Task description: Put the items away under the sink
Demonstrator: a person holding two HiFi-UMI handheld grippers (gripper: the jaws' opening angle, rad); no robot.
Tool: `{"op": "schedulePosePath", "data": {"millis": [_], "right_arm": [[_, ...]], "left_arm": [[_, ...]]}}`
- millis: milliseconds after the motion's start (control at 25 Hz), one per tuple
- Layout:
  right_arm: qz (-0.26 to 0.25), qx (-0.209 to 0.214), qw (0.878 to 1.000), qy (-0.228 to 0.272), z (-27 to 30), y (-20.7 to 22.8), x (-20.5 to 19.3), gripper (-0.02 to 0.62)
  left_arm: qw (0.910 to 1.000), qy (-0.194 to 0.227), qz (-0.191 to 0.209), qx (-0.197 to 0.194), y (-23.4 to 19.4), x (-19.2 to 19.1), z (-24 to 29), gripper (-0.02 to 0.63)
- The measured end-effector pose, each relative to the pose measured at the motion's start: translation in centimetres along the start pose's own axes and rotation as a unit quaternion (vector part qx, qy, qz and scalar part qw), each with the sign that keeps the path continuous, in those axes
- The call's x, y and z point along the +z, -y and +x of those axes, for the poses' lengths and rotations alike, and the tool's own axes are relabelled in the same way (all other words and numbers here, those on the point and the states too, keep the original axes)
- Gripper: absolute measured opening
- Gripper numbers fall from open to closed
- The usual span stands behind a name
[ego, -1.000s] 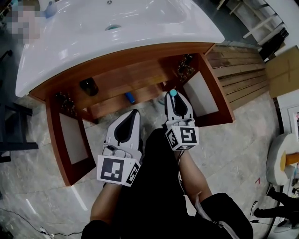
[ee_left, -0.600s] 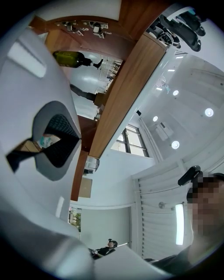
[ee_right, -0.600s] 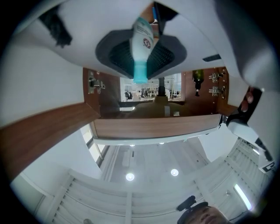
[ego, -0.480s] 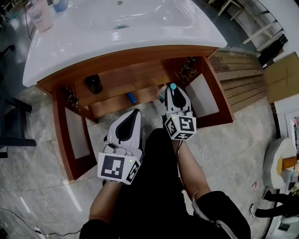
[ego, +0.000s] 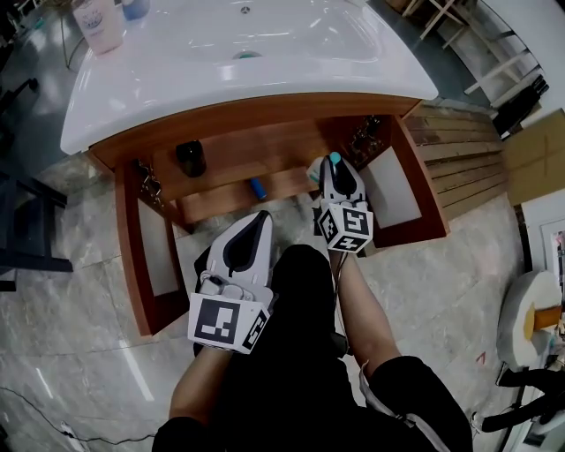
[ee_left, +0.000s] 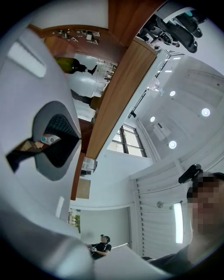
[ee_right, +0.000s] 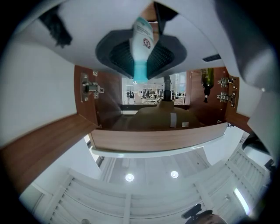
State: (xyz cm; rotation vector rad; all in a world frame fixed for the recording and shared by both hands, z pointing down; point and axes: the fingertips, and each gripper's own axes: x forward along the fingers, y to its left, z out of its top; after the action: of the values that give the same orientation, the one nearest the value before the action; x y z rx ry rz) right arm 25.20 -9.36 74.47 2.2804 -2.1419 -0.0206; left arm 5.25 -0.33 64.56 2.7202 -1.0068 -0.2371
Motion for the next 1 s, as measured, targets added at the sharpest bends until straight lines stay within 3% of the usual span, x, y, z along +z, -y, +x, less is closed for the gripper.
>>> {"op": "schedulePosePath", "data": {"millis": [1000], "right_arm": [[-0.004,-0.002,1.000,0.007,5.4,-0.8,-1.3,0.104]], "left_arm": [[0.9998,0.011,0.003,0.014,-1.4,1.0,-1.5,0.008]]}}
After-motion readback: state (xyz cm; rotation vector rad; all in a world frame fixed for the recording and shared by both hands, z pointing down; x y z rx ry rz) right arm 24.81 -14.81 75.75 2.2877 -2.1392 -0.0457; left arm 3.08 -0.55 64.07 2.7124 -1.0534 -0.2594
